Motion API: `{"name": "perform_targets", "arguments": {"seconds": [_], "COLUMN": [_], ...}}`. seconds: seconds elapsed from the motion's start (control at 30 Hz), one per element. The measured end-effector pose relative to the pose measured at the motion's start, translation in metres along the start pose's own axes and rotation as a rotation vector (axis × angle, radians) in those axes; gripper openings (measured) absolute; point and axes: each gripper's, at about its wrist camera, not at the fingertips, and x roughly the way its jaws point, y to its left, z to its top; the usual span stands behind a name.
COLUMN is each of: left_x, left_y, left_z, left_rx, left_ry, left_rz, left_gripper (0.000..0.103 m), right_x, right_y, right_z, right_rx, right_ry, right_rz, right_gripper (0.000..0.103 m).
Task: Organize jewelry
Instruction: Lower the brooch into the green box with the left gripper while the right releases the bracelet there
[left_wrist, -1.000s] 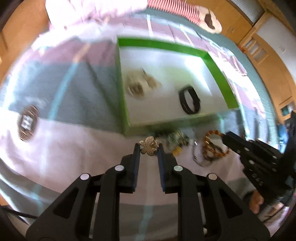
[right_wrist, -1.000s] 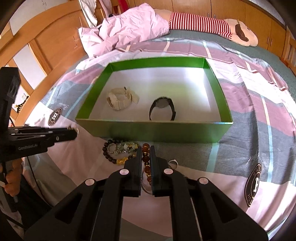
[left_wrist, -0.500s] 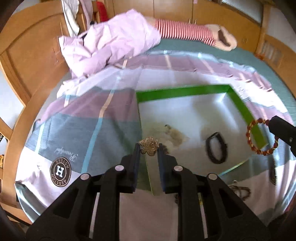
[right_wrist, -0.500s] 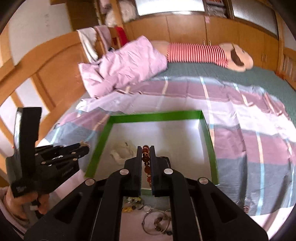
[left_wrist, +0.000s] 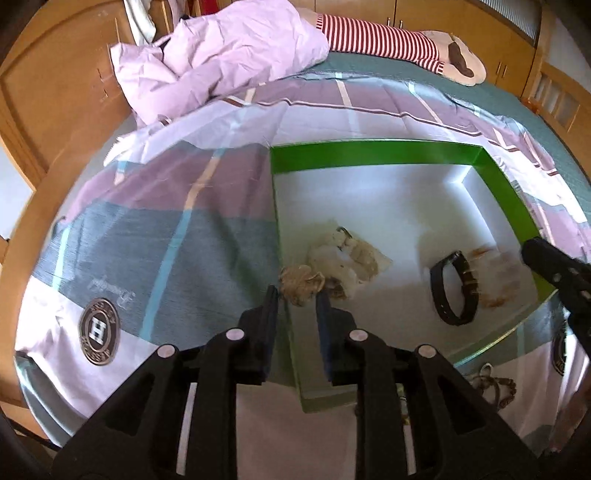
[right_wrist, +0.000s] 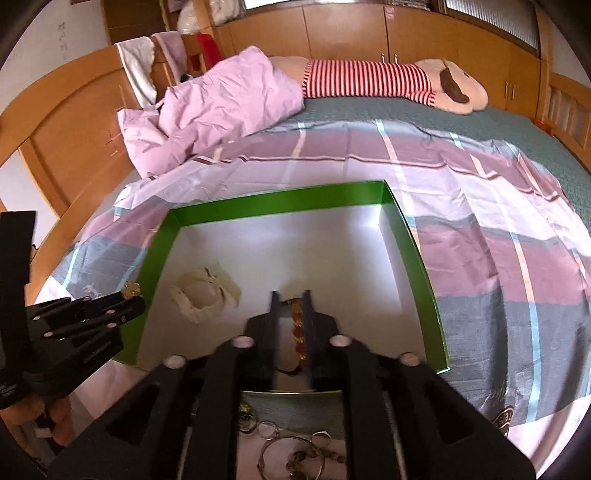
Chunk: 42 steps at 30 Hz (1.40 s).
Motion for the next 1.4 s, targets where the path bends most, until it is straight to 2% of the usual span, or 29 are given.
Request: {"name": "perform_targets", "arguments": {"seconds": [0.03, 0.17, 0.23, 0.33, 0.53, 0.63, 0.73, 0.83, 1.0, 1.1, 1.17, 1.27, 1.33, 1.37, 1.4], "left_x": [-0.001, -0.015, -0.023, -0.034, -0.044, -0.036, -0.019, -0.002, 0.016, 0.023, 0.027, 0.029, 0.029, 0.029, 0.029], "left_y": [-0.001, -0.007, -0.011, -0.023, -0.055, -0.065, -0.067, -0.063, -0.055, -0.056, -0.057, -0.057, -0.057, -0.057, -0.057], "left_z": [-0.001, -0.005, -0.01, -0.023, -0.057, -0.07, -0.076, -0.077, -0.075, -0.075, -0.077, -0.076, -0.076, -0.077, -0.077], "left_rx": [0.0, 0.009, 0.017, 0.059, 0.203, 0.246, 0.252, 0.225, 0.181, 0.181, 0.181, 0.183, 0.187, 0.19, 0.193], "left_ry": [-0.002, -0.032, -0.031, -0.014, 0.025, 0.058, 0.111, 0.154, 0.2, 0.21, 0.219, 0.219, 0.215, 0.213, 0.21], "left_rz": [-0.004, -0.022, -0.059, -0.093, -0.124, -0.111, -0.084, -0.079, -0.086, -0.083, -0.086, -0.089, -0.087, -0.085, -0.088], "left_gripper": [0.031, 0.049, 0.061, 0.071, 0.076, 0.076, 0.076, 0.076, 0.077, 0.077, 0.077, 0.078, 0.078, 0.078, 0.074], "right_x": [0.0, -0.017, -0.026, -0.033, -0.035, -0.034, -0.024, -0.007, 0.015, 0.017, 0.016, 0.014, 0.013, 0.012, 0.011], "right_y": [-0.002, -0.008, -0.011, -0.018, -0.029, -0.027, -0.022, -0.015, 0.001, 0.009, 0.01, 0.01, 0.01, 0.01, 0.011], "right_z": [-0.001, -0.007, -0.013, -0.023, -0.046, -0.057, -0.072, -0.089, -0.109, -0.114, -0.116, -0.117, -0.118, -0.117, -0.117], "right_rx": [0.007, 0.021, 0.025, 0.052, 0.09, 0.061, 0.01, -0.037, -0.129, -0.171, -0.179, -0.18, -0.18, -0.184, -0.187], "right_ry": [0.005, -0.013, -0.009, 0.017, 0.099, 0.145, 0.208, 0.293, 0.379, 0.37, 0.366, 0.36, 0.354, 0.352, 0.349], "right_rz": [0.0, 0.013, 0.013, 0.026, 0.032, -0.011, -0.069, -0.085, -0.119, -0.143, -0.141, -0.15, -0.149, -0.154, -0.156], "right_gripper": [0.044, 0.054, 0.063, 0.067, 0.069, 0.069, 0.069, 0.069, 0.069, 0.069, 0.063, 0.052, 0.039, 0.036, 0.03]}}
